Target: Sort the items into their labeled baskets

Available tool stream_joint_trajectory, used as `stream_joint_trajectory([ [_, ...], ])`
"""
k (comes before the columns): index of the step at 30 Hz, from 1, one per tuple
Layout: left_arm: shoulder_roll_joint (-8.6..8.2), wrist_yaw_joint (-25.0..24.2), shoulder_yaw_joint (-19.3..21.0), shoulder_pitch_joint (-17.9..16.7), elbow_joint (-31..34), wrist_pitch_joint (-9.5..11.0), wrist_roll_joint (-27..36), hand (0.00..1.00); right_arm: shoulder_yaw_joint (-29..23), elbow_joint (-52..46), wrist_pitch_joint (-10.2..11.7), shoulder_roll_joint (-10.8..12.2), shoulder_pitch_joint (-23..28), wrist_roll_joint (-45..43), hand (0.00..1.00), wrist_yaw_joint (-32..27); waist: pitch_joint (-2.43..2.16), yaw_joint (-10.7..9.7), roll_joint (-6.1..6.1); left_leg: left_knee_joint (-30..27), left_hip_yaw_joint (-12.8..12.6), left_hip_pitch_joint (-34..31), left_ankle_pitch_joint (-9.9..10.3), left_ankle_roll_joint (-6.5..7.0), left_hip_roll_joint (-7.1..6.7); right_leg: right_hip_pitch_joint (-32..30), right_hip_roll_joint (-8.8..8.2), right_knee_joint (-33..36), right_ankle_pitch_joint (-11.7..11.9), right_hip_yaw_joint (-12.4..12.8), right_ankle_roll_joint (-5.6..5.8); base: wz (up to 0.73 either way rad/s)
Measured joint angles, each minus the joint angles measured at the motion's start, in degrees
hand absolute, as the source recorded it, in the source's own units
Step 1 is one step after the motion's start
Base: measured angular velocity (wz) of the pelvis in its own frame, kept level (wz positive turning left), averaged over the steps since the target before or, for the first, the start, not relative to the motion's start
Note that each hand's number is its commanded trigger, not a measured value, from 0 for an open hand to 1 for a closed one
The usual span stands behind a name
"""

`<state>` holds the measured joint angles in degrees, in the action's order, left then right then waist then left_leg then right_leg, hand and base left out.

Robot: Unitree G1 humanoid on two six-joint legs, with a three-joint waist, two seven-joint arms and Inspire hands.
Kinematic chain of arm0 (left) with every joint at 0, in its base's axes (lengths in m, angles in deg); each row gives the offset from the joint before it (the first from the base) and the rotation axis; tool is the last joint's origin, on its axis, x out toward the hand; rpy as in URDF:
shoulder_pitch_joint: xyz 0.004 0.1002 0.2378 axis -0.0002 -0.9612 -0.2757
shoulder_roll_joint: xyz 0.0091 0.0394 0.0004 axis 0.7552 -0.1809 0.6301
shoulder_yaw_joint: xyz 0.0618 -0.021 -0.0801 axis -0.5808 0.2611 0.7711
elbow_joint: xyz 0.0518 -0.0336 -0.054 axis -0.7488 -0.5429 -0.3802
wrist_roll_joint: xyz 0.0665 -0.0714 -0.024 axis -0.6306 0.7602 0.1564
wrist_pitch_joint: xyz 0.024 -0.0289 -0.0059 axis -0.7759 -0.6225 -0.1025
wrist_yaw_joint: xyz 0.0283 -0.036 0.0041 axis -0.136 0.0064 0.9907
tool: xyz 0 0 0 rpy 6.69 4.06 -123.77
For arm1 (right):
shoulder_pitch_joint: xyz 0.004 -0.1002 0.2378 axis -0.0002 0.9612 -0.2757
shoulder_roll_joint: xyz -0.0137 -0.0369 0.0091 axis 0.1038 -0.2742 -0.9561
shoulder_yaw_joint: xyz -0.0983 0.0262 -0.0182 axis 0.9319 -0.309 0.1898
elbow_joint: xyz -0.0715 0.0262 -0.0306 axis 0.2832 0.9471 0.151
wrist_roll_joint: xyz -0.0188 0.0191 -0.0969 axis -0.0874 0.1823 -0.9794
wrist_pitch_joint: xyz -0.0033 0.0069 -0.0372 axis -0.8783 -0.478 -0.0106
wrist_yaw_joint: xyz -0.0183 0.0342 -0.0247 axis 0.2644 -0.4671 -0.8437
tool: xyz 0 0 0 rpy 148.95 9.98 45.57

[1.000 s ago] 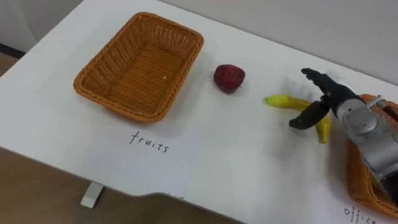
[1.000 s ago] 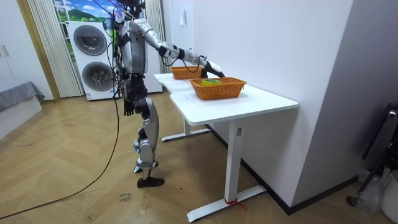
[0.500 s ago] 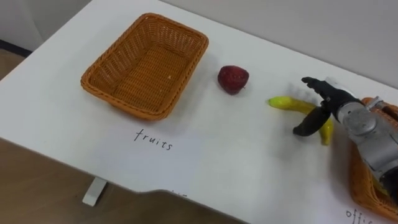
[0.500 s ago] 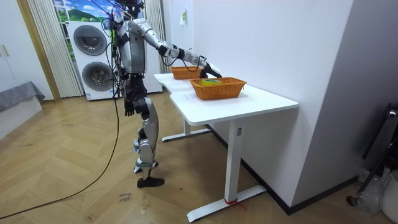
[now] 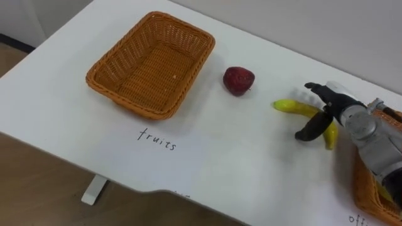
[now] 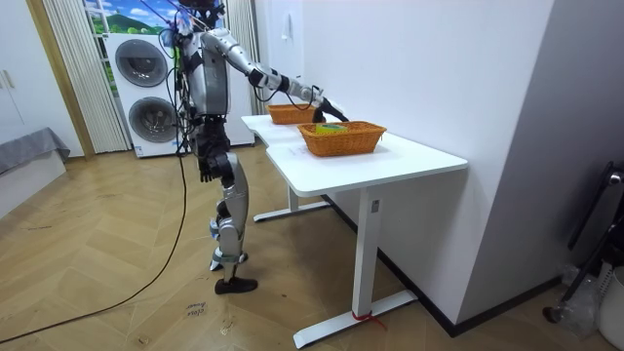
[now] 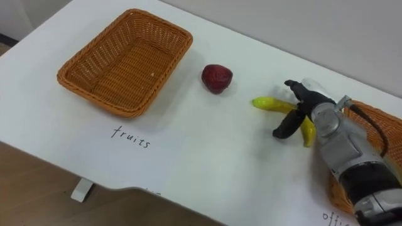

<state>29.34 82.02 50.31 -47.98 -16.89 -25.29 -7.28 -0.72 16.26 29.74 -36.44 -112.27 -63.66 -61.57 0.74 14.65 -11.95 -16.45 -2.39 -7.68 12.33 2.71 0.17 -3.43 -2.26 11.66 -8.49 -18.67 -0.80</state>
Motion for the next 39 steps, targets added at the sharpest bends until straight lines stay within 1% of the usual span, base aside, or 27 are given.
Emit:
stream_joint_trajectory([
  [11,0.03,-0.01,0.0,-0.05,0.0,-0.11,-0.01,0.0,0.03,0.0,-0.11,0.0,0.0,-0.3,0.0,1.06,0.1,0.38,0.06,-0.17,0.06,-0.12,0.0,0.0,0.01,0.0,0.01,-0.01,0.08,-0.05,-0.02,0.0],
  [12,0.04,-0.01,0.06,-0.03,0.0,-0.11,-0.01,0.0,0.03,0.0,-0.13,0.0,0.0,-0.35,0.0,1.09,0.01,0.47,-0.06,-0.17,0.03,-0.11,0.0,0.0,0.02,0.0,0.02,0.0,0.09,-0.01,-0.02,0.0],
  [13,0.07,-0.02,0.06,-0.02,0.0,-0.11,-0.02,0.0,0.03,0.0,-0.14,0.0,0.0,-0.35,0.0,1.11,0.07,0.53,0.01,-0.16,0.01,-0.12,0.0,0.0,0.02,-0.01,0.01,0.0,0.09,-0.01,-0.02,0.0],
  [19,0.73,-0.2,-0.02,0.27,-0.16,-0.09,-0.01,0.0,0.26,0.01,-0.13,0.0,0.0,-0.36,0.0,2.94,0.13,1.57,-0.4,-0.11,-0.04,-0.16,0.0,-0.01,0.03,-0.11,0.03,0.0,0.11,-0.01,-0.03,0.0],
  [21,0.89,-0.22,0.0,0.25,-0.3,-0.09,-0.01,0.0,0.62,0.0,-0.13,0.0,0.01,-0.37,0.0,3.31,0.17,1.65,-0.56,-0.11,0.0,-0.25,0.0,-0.01,0.02,-0.12,0.03,0.0,0.13,-0.04,-0.01,0.0],
  [23,1.04,-0.24,0.0,0.26,-0.5,-0.09,0.0,0.0,0.8,0.0,-0.13,0.0,-0.01,-0.72,0.0,3.56,0.03,1.7,-0.78,-0.28,0.03,-0.81,0.0,0.0,0.03,-0.54,0.02,0.0,0.22,-0.13,-0.02,0.0],
  [26,1.09,-0.25,-0.01,0.23,-0.63,-0.07,0.0,0.0,0.96,0.01,-0.07,0.0,-0.02,-2.38,0.0,3.7,0.07,1.64,-0.74,-0.39,0.11,-0.78,-0.01,0.01,-0.01,-0.5,-0.02,-0.02,0.33,-0.42,-0.02,0.0],
  [28,1.1,-0.27,0.0,0.6,-1.49,0.21,-0.08,0.0,0.97,0.02,-0.06,0.0,-0.03,-2.42,0.0,4.45,0.08,1.59,-0.73,-0.42,0.21,-0.87,-0.01,0.01,-0.03,-0.55,-0.1,-0.01,0.35,-0.88,-0.01,0.0],
  [29,1.1,-0.37,0.0,0.93,-2.08,0.13,-0.2,0.0,0.97,0.01,-0.07,0.0,-0.05,-2.4,0.0,5.24,0.08,1.57,-0.73,-0.44,0.29,-0.98,-0.01,0.01,-0.03,-0.55,-0.15,-0.01,0.38,-1.58,-0.03,0.0],
  [34,1.12,-1.72,-0.01,1.17,-2.34,-0.1,-0.48,0.0,1.18,-0.28,-0.25,-0.09,-0.51,-2.54,0.0,8.95,0.13,1.73,-0.67,-0.51,0.4,-1.26,0.0,0.01,0.0,-0.73,-0.13,-0.04,0.43,-1.73,-0.06,0.0],
  [39,1.3,-2.34,-0.01,1.45,-2.9,-0.71,-0.43,0.0,1.23,-0.79,-0.28,-0.94,-0.52,-2.47,0.0,12.21,0.23,1.75,-0.53,-0.48,0.59,-1.25,-0.01,0.0,0.0,-0.7,-0.08,-0.13,0.43,-1.8,-0.06,0.0],
])
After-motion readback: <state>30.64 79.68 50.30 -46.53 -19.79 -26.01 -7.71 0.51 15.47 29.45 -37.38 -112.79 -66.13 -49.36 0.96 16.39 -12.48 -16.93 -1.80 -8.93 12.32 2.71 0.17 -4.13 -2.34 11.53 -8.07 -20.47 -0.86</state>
